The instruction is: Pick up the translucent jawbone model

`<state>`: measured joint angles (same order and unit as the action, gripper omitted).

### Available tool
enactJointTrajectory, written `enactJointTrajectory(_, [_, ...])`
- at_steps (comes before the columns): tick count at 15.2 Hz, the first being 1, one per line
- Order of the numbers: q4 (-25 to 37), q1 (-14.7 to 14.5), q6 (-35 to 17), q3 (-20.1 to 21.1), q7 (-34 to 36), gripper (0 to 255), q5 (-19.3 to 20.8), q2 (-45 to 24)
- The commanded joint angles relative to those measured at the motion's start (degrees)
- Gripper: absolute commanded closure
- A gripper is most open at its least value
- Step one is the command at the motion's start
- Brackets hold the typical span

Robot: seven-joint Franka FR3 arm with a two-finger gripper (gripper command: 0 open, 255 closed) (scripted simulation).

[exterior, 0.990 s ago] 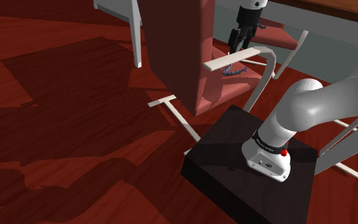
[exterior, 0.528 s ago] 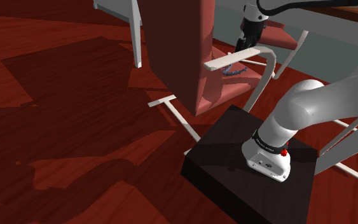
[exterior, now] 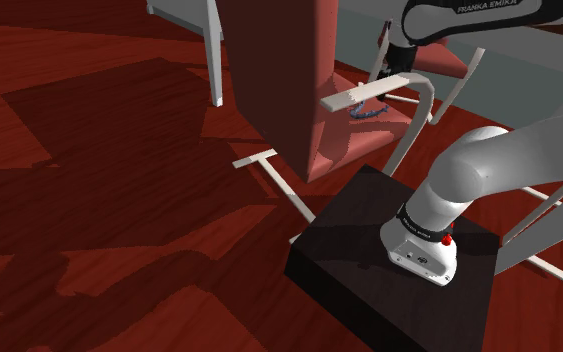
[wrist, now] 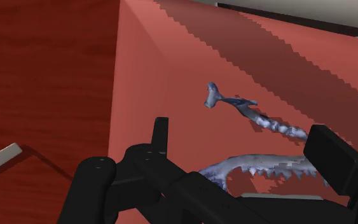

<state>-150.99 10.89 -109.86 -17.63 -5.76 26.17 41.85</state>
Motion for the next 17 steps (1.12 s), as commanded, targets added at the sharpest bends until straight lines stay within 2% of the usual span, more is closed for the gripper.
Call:
enactJointTrajectory(1, [-1.50,0.44,-1.90,-1.29,0.03,0,0.59,-1.72])
enactJointTrajectory(6, [-3.56,0.58,-4.94,-2.07,0.78,0,1.49,-2.77])
enactJointTrajectory(7, [-3.24,0.35,-5.15,-1.99,0.98,255,1.31,-3.35])
enactJointTrajectory(15, [-3.55,-0.07,-5.26,-1.36,1.78,255,0.90,-3.41])
enactJointTrajectory(17, [-3.00,0.56,-4.08,-1.83,0.55,255,1.22,-2.45])
